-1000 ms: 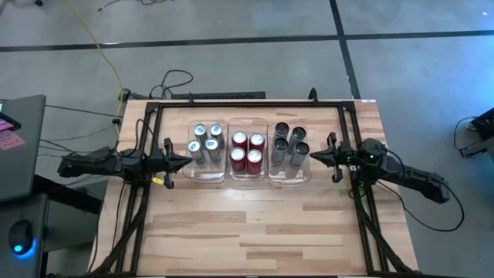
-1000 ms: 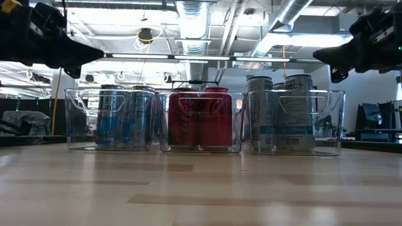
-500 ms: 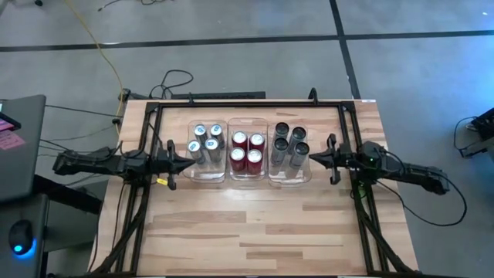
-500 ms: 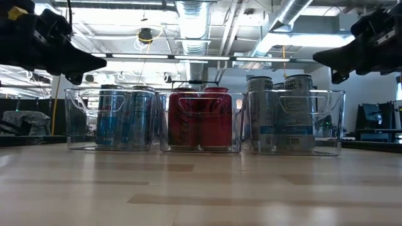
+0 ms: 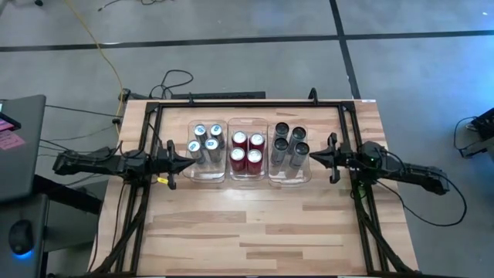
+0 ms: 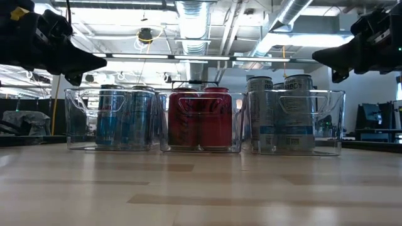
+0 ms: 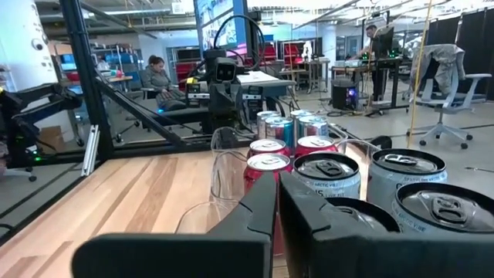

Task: Sort soda cans
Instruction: Return to Home Position

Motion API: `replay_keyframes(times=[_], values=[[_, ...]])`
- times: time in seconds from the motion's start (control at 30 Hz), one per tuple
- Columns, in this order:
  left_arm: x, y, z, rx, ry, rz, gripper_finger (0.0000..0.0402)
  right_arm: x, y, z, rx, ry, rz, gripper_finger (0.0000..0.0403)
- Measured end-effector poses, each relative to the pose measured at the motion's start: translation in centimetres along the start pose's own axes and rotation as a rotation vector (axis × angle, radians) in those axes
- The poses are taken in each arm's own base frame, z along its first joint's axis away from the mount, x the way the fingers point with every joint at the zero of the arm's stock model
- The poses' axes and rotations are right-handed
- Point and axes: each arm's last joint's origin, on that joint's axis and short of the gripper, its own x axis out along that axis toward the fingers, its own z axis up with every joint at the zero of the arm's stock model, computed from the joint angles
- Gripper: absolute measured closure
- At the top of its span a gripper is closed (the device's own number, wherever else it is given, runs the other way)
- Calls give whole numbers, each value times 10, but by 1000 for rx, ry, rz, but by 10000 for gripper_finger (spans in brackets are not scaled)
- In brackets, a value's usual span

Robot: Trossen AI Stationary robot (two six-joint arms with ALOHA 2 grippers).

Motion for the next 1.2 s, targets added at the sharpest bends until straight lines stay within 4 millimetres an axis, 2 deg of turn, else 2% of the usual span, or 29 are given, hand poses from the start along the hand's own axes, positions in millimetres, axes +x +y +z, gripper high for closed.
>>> replay_keyframes(times=[1.2], values=[[0, 0, 0, 9, -1, -4, 395, 0, 0, -4, 4, 41, -3, 369]])
